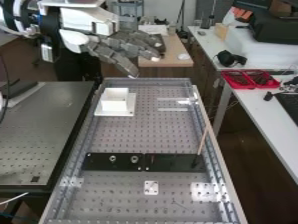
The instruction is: Grab the smaller nut and place it in the white container
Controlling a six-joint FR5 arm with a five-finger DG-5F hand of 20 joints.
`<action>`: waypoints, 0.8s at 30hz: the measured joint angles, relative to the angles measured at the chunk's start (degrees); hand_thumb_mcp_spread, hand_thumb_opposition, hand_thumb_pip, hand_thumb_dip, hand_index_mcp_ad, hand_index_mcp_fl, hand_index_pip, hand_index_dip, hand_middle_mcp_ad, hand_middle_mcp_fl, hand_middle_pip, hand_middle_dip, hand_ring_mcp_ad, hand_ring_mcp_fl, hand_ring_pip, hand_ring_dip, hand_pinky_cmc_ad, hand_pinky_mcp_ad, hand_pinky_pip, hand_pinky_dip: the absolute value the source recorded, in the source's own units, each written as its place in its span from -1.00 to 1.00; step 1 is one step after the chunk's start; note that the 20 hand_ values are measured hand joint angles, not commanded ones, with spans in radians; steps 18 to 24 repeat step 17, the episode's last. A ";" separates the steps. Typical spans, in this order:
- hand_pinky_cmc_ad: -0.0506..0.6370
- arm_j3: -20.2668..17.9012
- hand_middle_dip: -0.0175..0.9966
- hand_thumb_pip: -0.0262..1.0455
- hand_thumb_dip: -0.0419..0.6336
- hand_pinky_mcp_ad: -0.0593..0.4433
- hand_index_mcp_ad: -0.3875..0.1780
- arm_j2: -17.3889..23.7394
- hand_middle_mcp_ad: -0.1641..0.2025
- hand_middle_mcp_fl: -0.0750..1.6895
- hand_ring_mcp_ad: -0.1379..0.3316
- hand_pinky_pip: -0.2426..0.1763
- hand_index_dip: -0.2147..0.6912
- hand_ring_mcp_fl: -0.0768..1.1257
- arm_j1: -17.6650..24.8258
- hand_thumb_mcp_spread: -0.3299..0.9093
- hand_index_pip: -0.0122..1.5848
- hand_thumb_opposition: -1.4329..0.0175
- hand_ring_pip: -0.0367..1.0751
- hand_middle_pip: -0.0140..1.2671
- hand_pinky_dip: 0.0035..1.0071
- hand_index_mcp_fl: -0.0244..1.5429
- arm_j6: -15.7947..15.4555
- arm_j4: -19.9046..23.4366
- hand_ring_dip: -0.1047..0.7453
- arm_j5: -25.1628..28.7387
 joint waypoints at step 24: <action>0.39 -1.92 -0.47 -0.13 -0.49 0.62 -0.01 1.47 0.26 -0.74 0.23 -0.33 -0.28 -0.86 -1.20 -0.08 -0.84 -0.03 -0.75 -0.79 0.06 -0.87 -0.17 1.09 -0.55 -2.61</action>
